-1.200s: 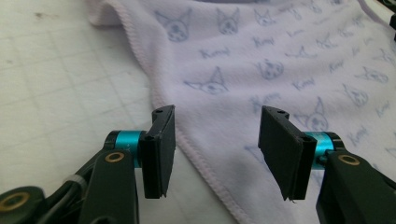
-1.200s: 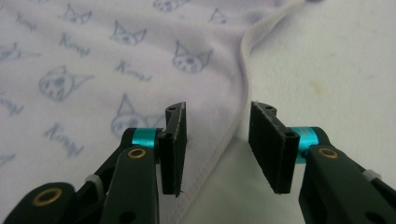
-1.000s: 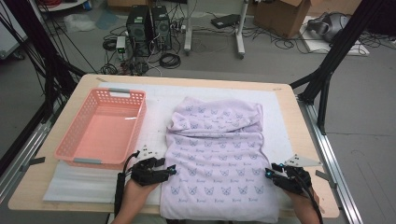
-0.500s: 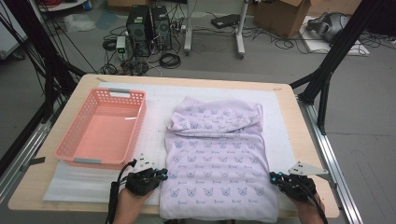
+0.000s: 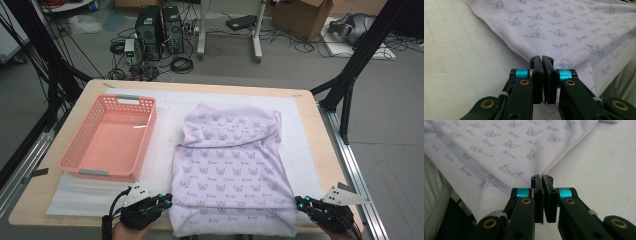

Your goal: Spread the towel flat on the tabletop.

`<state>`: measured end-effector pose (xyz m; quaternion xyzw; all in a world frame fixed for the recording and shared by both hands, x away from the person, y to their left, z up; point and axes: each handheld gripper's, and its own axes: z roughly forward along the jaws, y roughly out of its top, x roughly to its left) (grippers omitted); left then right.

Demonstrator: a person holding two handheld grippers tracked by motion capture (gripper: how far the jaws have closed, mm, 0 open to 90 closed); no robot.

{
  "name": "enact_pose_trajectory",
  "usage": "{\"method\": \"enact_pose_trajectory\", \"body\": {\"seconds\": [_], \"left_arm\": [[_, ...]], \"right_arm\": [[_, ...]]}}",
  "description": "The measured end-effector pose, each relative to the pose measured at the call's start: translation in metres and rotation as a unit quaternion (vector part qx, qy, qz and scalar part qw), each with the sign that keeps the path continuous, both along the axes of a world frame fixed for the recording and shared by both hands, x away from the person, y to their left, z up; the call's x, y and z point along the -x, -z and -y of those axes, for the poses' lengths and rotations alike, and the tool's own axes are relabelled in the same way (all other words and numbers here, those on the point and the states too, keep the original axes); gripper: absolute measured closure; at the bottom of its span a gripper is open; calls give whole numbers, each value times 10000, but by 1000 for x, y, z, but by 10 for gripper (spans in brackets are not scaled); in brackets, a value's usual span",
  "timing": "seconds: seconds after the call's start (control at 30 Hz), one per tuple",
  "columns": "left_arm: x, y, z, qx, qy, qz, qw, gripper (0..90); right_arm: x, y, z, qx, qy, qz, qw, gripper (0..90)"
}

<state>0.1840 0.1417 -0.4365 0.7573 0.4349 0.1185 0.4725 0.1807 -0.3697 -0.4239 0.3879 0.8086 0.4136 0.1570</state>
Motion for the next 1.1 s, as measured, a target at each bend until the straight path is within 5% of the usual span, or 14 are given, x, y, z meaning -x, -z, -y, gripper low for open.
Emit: {"method": "enact_pose_trajectory", "body": {"seconds": [0.33, 0.53, 0.6, 0.63, 0.67, 0.77, 0.93, 1.1], "left_arm": [[-46, 7, 12, -240, -471, 39, 9986, 868], [-71, 10, 21, -450, -730, -1, 9963, 868], [-70, 12, 21, -410, -710, -82, 9966, 839], [-68, 14, 20, -347, -735, -130, 9966, 737], [-64, 15, 17, -300, -729, -171, 9967, 623], [-50, 18, 7, -75, -691, -95, 9975, 534], [-35, 15, 6, 13, -397, -97, 9992, 508], [-23, 17, 11, -200, -293, -114, 9993, 496]], "right_arm": [[-39, 13, -9, 201, 408, -42, 9990, 880], [-66, 17, -15, 265, 707, 123, 9971, 880], [-71, 19, -16, 224, 761, 95, 9968, 869], [-70, 19, -17, 182, 764, 86, 9969, 845], [-69, 19, -17, 140, 768, 70, 9969, 751], [-58, 16, -12, 68, 779, 63, 9969, 622], [-37, 14, -5, -140, 632, -55, 9979, 555], [-29, 24, -15, 217, 294, -300, 9989, 589]]}}
